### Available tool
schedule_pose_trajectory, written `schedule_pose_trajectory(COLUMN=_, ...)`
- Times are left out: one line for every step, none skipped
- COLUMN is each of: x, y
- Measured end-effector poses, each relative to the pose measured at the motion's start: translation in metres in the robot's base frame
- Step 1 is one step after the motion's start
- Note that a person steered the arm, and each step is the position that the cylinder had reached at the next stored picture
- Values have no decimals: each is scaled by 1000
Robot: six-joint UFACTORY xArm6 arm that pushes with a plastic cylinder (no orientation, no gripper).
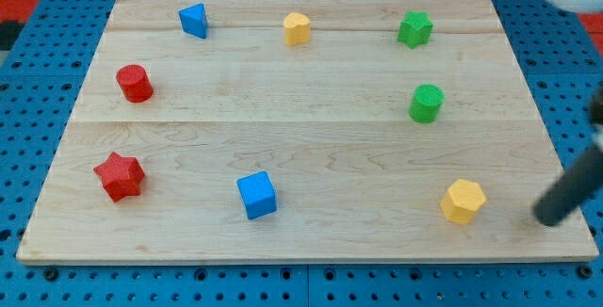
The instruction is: Place the yellow hexagon diagonally to blue cube
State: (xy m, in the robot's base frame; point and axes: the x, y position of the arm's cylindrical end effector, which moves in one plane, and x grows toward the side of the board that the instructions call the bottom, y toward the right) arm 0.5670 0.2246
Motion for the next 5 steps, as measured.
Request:
schedule_pose_trajectory(x=-19, y=-76)
schedule_pose_trajectory(x=-8, y=-43)
schedule_pose_trajectory(x=15, y=-67)
schedule_pose_trajectory(x=38, y=-125)
schedule_pose_trajectory(x=-15, y=-127)
